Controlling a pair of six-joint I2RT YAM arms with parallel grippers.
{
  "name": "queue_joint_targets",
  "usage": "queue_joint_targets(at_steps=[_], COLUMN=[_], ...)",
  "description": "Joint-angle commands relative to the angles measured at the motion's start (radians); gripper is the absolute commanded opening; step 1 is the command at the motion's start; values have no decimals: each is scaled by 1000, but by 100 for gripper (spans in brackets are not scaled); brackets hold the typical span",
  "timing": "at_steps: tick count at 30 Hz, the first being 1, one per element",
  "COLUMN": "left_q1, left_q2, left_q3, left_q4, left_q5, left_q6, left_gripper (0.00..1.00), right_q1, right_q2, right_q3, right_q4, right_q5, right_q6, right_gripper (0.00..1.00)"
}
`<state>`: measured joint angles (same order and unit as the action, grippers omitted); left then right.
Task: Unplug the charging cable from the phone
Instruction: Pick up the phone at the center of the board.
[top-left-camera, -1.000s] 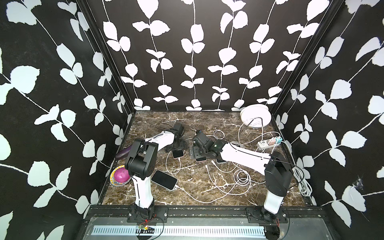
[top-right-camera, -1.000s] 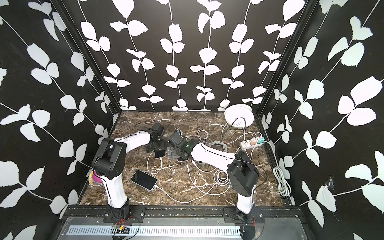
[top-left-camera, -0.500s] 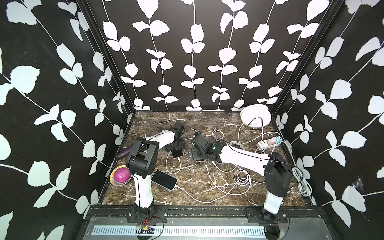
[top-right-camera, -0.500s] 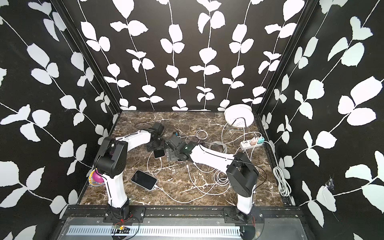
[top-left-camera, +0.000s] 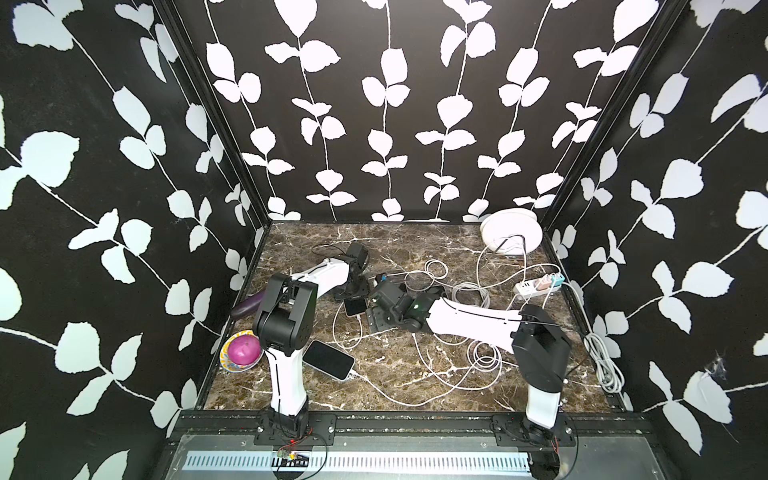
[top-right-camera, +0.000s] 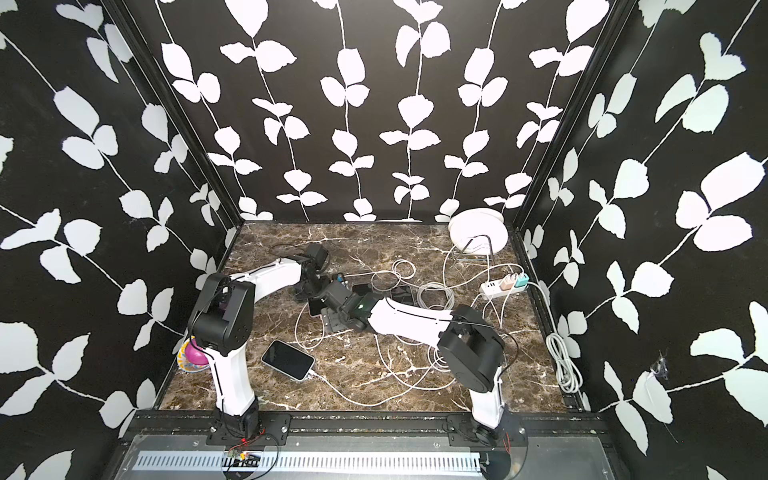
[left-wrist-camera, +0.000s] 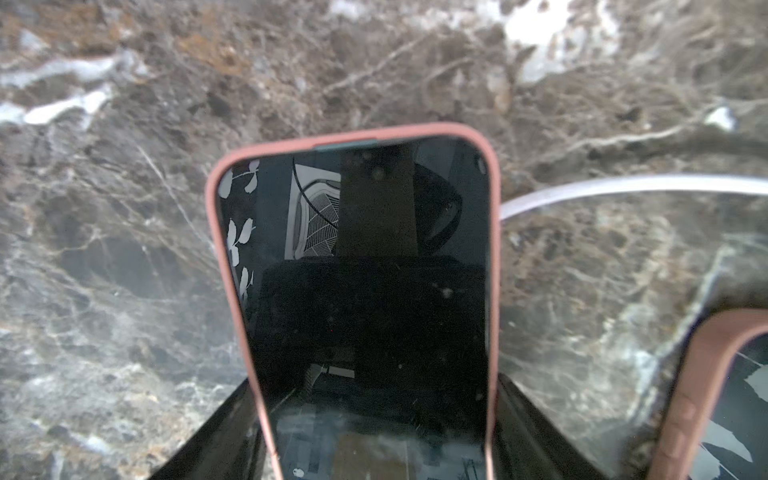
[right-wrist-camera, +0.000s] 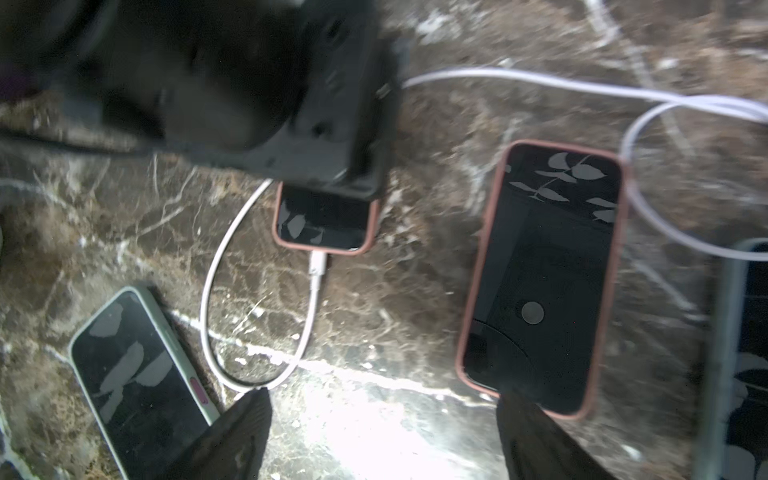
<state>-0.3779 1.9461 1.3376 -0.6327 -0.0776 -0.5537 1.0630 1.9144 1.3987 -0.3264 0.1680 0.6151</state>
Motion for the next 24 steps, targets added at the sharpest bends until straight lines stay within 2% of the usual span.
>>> queue_joint_targets(at_steps=[1, 4, 7, 10, 16, 24], left_q1=[0, 0, 0, 0, 1, 2], left_q2=[-105, -133, -158, -184, -212, -225], left_q3=[38, 39, 42, 42, 39, 44], left_q4=[-32, -46, -63, -72, -75, -82], left_q5=[21, 25, 26, 29, 48, 41], left_q6=[-14, -18, -17, -19, -24, -20], left_gripper=[18, 9, 3, 0, 0, 0], right_q1=[40, 49, 49, 47, 30, 22], right_q2=[48, 77, 96, 117, 144, 166], right_q3=[26, 41, 53, 66, 76, 85], right_q4=[75, 99, 116, 136, 166, 162], right_q5=[34, 54, 66, 61, 26, 11], right_q6=[-27, 2, 31, 52, 90, 106], right_gripper=[84, 81, 79, 78, 68, 27])
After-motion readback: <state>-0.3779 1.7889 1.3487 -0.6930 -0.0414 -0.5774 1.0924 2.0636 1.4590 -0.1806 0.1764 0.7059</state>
